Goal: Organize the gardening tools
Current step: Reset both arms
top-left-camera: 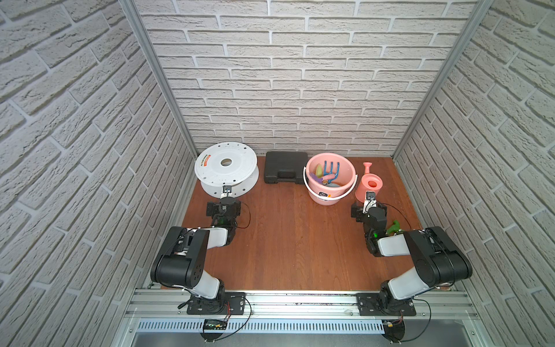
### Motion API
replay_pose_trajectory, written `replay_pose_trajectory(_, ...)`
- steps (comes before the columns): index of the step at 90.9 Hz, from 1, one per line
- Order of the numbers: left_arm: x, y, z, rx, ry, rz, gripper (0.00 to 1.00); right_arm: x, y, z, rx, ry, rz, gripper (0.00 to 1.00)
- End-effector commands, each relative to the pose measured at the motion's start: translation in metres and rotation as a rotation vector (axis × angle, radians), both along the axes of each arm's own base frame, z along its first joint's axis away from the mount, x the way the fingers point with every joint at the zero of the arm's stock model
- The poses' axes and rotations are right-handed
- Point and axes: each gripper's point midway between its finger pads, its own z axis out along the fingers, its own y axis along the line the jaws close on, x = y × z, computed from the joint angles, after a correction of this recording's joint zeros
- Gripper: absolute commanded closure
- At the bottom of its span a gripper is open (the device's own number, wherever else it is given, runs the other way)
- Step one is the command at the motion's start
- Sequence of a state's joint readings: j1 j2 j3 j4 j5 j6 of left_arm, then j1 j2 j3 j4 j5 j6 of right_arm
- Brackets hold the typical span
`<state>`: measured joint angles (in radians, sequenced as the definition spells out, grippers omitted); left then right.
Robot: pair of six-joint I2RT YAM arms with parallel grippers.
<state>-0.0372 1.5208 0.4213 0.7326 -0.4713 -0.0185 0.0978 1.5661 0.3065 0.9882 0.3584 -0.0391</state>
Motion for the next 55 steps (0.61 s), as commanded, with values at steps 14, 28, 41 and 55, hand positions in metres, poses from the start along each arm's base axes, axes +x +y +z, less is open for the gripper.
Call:
replay_pose_trajectory(14, 0.007, -0.022, 0.007, -0.062, -0.134, -0.179, 0.02, 0.014, 0.005, 0.019, 0.033, -0.057, 0.027, 0.01)
replay_pose_trajectory(28, 0.01, -0.014, 0.004, -0.102, -0.108, -0.155, 0.02, 0.016, 0.004, 0.018, 0.034, -0.048, 0.017, 0.01)
replay_pose_trajectory(41, 0.01, -0.013, 0.004, -0.102, -0.107, -0.156, 0.02, 0.016, 0.004, 0.018, 0.036, -0.048, 0.016, 0.01)
replay_pose_trajectory(55, 0.011, -0.013, 0.004, -0.101, -0.108, -0.156, 0.02, 0.016, 0.003, 0.018, 0.036, -0.048, 0.014, 0.01)
